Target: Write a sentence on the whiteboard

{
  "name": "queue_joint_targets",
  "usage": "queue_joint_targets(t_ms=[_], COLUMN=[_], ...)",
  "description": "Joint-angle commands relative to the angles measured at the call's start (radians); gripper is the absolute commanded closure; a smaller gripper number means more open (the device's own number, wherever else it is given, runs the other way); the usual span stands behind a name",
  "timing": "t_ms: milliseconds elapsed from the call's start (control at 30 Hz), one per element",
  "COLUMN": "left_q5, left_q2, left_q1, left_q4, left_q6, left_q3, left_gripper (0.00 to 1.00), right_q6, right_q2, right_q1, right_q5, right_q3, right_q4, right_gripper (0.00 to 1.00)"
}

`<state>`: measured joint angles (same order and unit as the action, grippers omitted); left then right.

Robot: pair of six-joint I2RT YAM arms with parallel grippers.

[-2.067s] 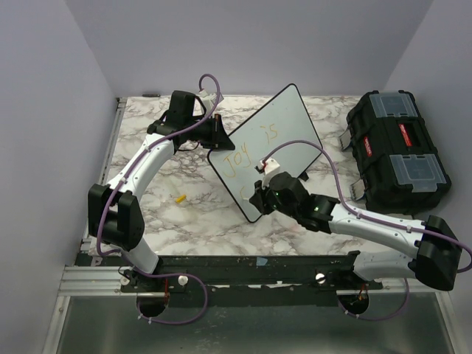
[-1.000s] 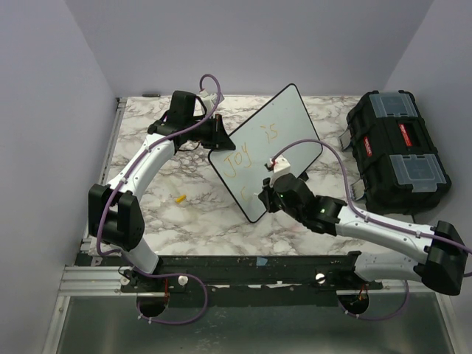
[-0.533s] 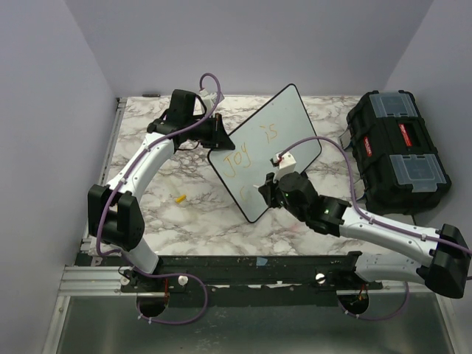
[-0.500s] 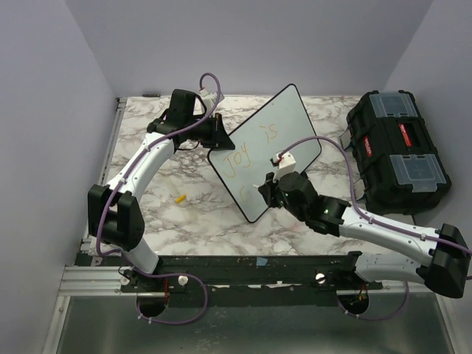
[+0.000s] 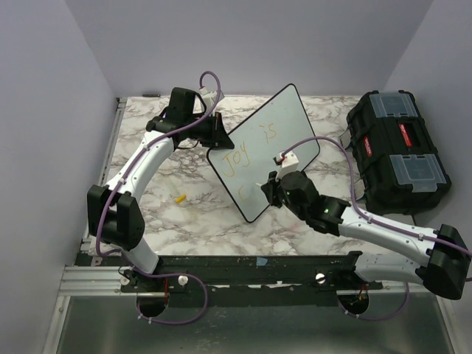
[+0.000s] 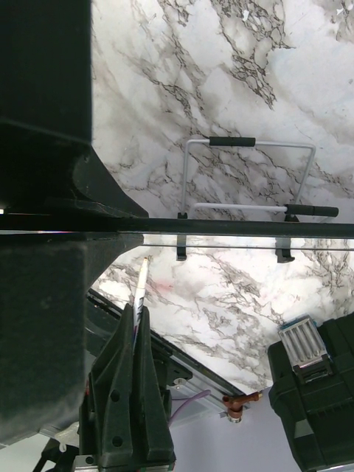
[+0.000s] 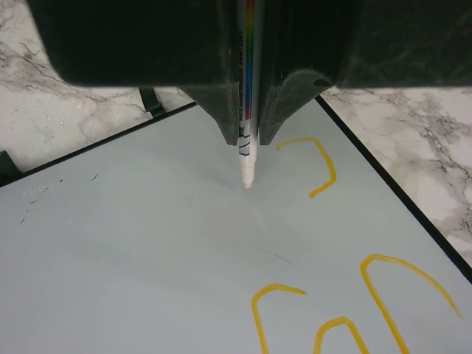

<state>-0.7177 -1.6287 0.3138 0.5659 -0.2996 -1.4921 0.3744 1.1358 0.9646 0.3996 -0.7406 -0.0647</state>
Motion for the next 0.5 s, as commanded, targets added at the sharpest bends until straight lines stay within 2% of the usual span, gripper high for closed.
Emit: queue_joint_targets(t_ms=[0, 467], left_q5=[0.045, 0.026], left_q2=[0.005, 0.006], left_q1=[-0.009, -0.009], left_q4=[-0.077, -0.09], left_q6=[0.04, 0.043], left_q3=[-0.019, -0.011], left_gripper=[1.0, 1.0], right_q6=[0.007, 0.027], right_q2=[-0.024, -0.035], right_q1=[-0.004, -0.018], right_q5=[0.021, 0.01], right_q3=[0.016, 0.041], right_q4=[0.047, 0.114], right_gripper=[0.99, 1.0])
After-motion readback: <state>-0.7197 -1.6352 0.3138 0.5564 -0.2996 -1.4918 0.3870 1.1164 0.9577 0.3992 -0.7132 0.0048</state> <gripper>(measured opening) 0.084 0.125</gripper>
